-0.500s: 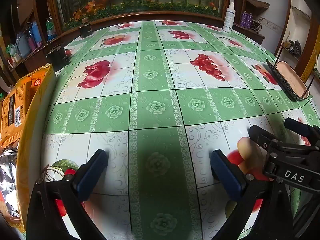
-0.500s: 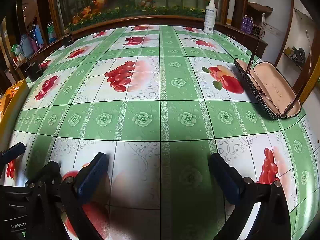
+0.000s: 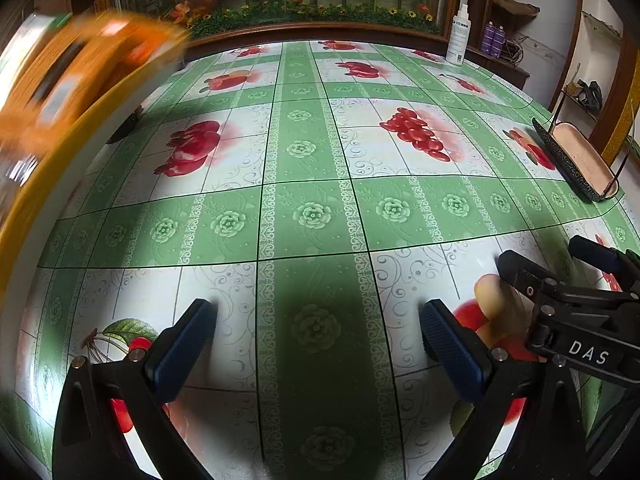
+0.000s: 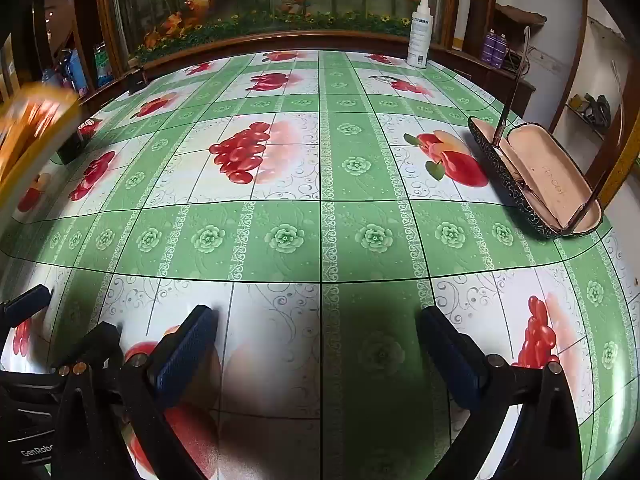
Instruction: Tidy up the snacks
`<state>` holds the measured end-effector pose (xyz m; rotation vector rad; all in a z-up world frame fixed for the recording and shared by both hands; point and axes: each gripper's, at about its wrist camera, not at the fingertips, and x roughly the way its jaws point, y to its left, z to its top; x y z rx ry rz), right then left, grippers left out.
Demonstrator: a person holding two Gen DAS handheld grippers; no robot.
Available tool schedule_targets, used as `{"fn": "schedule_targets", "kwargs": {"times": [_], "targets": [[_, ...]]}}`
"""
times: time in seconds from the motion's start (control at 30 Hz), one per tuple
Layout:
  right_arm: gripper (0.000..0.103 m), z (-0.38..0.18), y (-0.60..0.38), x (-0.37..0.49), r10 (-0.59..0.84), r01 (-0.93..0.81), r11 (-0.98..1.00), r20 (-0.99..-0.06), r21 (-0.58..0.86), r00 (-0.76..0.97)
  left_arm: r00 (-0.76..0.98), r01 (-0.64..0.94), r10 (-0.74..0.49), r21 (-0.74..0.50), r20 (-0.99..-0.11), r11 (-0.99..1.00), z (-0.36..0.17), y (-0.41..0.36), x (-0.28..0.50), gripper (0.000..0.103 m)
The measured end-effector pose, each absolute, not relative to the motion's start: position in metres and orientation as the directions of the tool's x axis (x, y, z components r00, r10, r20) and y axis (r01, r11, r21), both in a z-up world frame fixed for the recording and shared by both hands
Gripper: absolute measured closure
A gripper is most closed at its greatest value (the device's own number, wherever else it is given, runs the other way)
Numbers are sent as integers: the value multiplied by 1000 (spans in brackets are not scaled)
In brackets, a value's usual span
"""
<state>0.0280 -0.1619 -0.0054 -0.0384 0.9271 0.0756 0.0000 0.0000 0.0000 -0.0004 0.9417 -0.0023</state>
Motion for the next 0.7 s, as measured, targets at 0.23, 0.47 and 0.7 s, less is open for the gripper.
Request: {"fn": "schedule_targets", "kwargs": {"times": [0.23, 0.47, 0.7], "targets": [[1, -5, -161, 28, 49, -82, 997, -800, 0, 598, 588, 2, -2, -1, -808, 1000, 0, 0, 0, 0], [1, -5, -161, 28, 49, -82, 997, -800, 0, 598, 589, 2, -2, -1, -808, 1000, 0, 0, 0, 0], [1, -5, -162, 29, 49, -82, 997, -800, 0, 598, 589, 2, -3, -2, -808, 1000, -1, -1, 1, 0]]}}
